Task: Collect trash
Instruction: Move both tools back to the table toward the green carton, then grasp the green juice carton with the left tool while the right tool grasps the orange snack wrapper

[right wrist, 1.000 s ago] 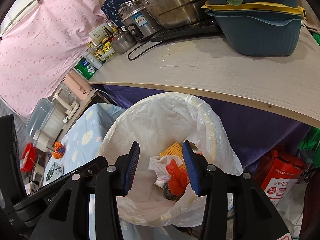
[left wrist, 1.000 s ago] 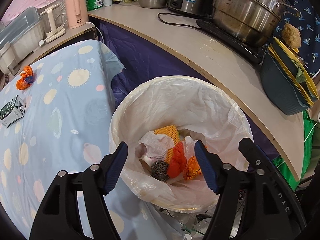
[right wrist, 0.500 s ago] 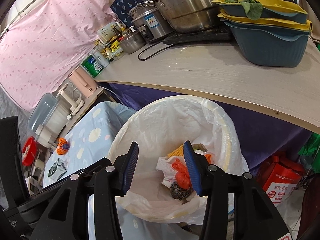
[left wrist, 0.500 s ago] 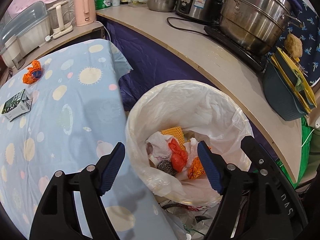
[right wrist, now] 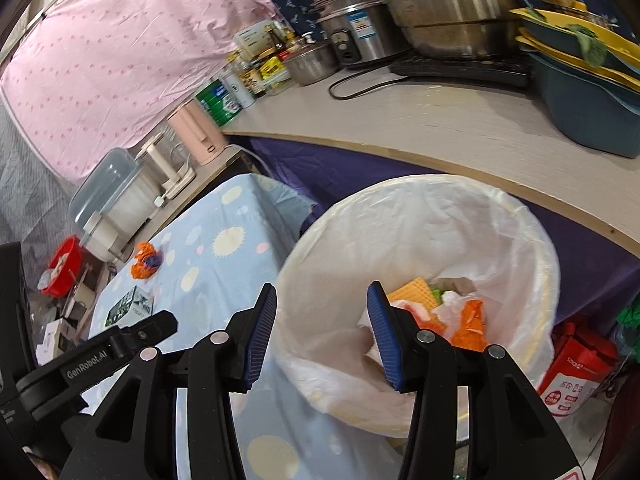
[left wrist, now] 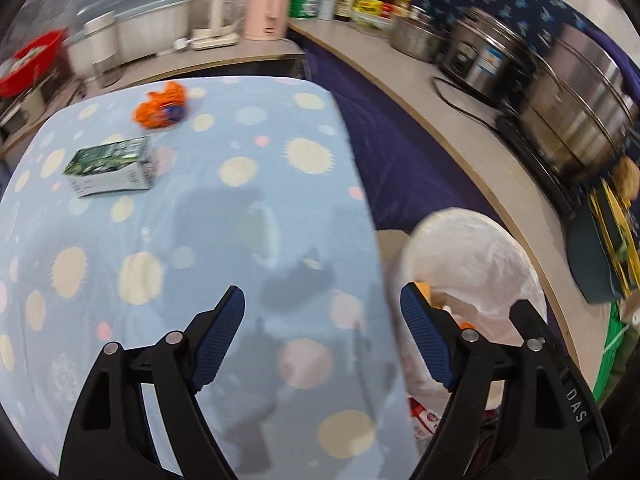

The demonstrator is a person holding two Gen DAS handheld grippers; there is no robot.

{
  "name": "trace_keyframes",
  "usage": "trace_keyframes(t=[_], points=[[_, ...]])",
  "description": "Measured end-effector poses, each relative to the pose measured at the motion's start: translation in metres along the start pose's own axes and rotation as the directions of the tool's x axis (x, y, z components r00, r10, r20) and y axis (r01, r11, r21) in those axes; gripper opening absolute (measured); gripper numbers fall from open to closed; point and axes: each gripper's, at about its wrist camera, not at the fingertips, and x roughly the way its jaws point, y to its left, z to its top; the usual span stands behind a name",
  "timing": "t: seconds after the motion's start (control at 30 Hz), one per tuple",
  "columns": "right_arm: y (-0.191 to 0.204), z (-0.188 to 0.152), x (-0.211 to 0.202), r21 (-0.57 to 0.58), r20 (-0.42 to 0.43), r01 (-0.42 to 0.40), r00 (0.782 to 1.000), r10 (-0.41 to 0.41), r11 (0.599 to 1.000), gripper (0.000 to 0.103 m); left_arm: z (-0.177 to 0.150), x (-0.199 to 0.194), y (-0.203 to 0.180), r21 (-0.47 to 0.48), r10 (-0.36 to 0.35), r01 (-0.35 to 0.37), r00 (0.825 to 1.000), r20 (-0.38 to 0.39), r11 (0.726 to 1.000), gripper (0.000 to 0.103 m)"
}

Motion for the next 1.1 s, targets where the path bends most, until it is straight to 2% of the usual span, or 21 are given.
trace_keyframes(t=[0.1, 0.2, 0.33, 0.43, 0.57, 0.67, 0.77, 0.9, 0.97, 1.0, 1.1], points=[[0.023, -0.004, 0.011, -0.03, -0.02, -0.017, 1.0, 0.016, 0.999, 0.046, 0.008, -0.004, 0.041, -0.096, 0.05, -0.049, 0.999, 0.005, 0.994, 0.077], [0.047, -0.008, 0.023, -0.063, -0.04, -0.034, 0.999, 0.031, 0.997, 0.046, 0.017, -0.008, 0.084, -0.201, 0.104, -0.1, 0.995, 0.007, 0.974, 0.078], [0.075, -0.012, 0.04, -0.099, -0.067, -0.059, 0.996, 0.052, 0.993, 0.046, 0.033, -0.008, 0.138, -0.345, 0.175, -0.165, 0.985, -0.003, 0.924, 0.078], [0.094, -0.013, 0.054, -0.125, -0.086, -0.074, 0.994, 0.063, 0.989, 0.046, 0.047, -0.003, 0.166, -0.405, 0.227, -0.215, 0.974, -0.019, 0.889, 0.078], [0.116, -0.011, 0.074, -0.151, -0.109, -0.091, 0.991, 0.075, 0.984, 0.046, 0.072, 0.014, 0.199, -0.488, 0.285, -0.282, 0.956, -0.07, 0.826, 0.078], [0.131, -0.007, 0.089, -0.166, -0.121, -0.102, 0.989, 0.083, 0.981, 0.046, 0.089, 0.032, 0.215, -0.536, 0.303, -0.32, 0.945, -0.122, 0.781, 0.078], [0.144, -0.003, 0.103, -0.181, -0.133, -0.112, 0.987, 0.089, 0.977, 0.046, 0.108, 0.049, 0.224, -0.562, 0.311, -0.338, 0.939, -0.148, 0.755, 0.078], [0.157, 0.002, 0.12, -0.189, -0.145, -0.124, 0.985, 0.097, 0.974, 0.046, 0.124, 0.072, 0.232, -0.584, 0.34, -0.391, 0.919, -0.202, 0.711, 0.078], [0.162, 0.003, 0.128, -0.193, -0.154, -0.13, 0.983, 0.1, 0.973, 0.046, 0.125, 0.081, 0.237, -0.601, 0.349, -0.406, 0.912, -0.216, 0.689, 0.085], [0.165, 0.003, 0.131, -0.196, -0.157, -0.132, 0.982, 0.102, 0.972, 0.046, 0.125, 0.085, 0.238, -0.597, 0.36, -0.424, 0.904, -0.231, 0.681, 0.084], [0.174, 0.002, 0.14, -0.213, -0.172, -0.142, 0.979, 0.106, 0.967, 0.046, 0.117, 0.092, 0.245, -0.589, 0.359, -0.439, 0.898, -0.255, 0.679, 0.086]])
